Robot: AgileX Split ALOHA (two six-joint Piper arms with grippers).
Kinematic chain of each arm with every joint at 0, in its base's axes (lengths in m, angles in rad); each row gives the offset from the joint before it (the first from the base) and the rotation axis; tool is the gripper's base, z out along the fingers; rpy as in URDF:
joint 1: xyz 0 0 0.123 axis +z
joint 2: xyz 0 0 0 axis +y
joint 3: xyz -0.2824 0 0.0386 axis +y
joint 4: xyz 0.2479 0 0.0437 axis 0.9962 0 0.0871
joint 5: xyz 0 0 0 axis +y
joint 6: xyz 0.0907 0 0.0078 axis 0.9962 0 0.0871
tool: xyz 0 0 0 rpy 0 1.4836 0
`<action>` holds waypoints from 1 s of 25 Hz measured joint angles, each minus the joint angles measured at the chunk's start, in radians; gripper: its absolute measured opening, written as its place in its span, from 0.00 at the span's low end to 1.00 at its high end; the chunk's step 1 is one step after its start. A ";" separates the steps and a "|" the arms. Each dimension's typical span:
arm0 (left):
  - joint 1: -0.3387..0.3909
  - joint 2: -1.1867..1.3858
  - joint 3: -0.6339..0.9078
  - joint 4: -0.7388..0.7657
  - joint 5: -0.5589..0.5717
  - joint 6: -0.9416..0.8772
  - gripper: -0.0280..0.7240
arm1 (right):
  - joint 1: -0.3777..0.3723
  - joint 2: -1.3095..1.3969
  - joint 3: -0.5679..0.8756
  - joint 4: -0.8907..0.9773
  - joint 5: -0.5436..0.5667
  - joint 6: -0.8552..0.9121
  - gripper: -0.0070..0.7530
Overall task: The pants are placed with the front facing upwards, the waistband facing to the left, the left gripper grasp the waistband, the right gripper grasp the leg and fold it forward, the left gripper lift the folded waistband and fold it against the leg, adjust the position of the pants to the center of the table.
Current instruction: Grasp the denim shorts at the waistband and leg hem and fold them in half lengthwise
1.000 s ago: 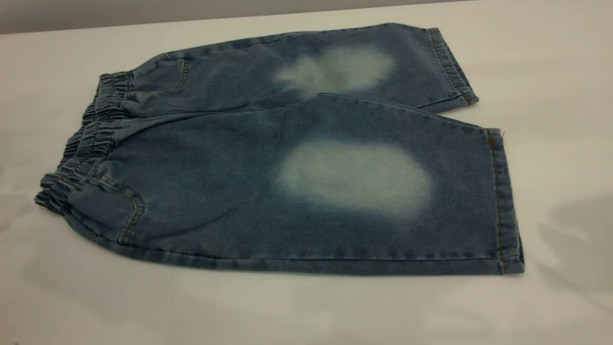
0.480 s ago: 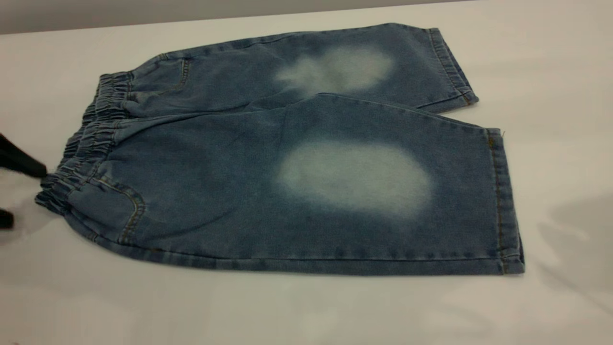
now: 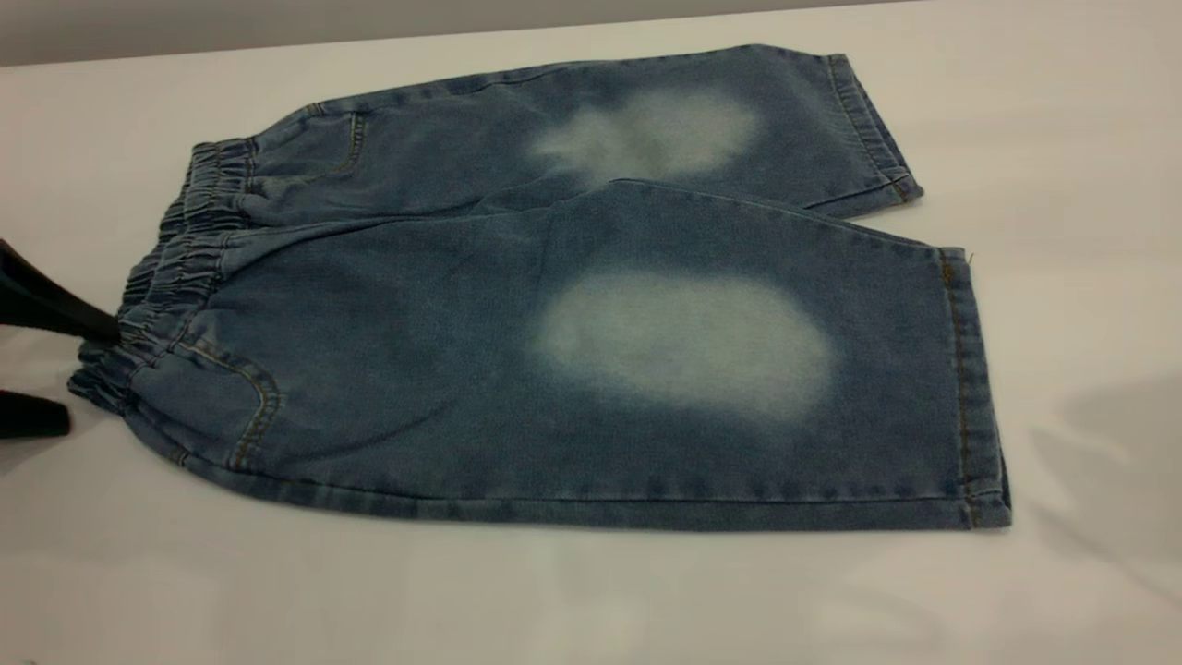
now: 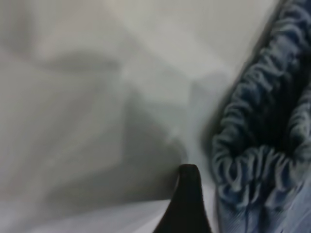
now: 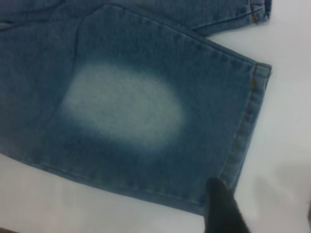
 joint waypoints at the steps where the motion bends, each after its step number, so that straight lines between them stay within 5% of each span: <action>1: 0.000 0.007 -0.002 -0.014 0.007 0.000 0.80 | 0.000 0.000 0.000 0.001 0.000 0.000 0.42; 10: -0.086 0.074 -0.011 -0.148 0.026 0.121 0.73 | 0.000 0.000 0.000 0.017 0.000 0.000 0.42; 13: -0.110 0.074 -0.011 -0.149 -0.015 0.122 0.62 | 0.000 0.000 0.000 0.026 0.003 0.000 0.42; 19: -0.110 0.075 -0.010 -0.134 -0.065 0.122 0.17 | 0.000 0.007 0.008 0.086 0.028 0.014 0.42; 25: -0.111 0.033 -0.009 -0.124 -0.071 0.122 0.17 | 0.000 0.127 0.090 0.141 0.038 0.057 0.42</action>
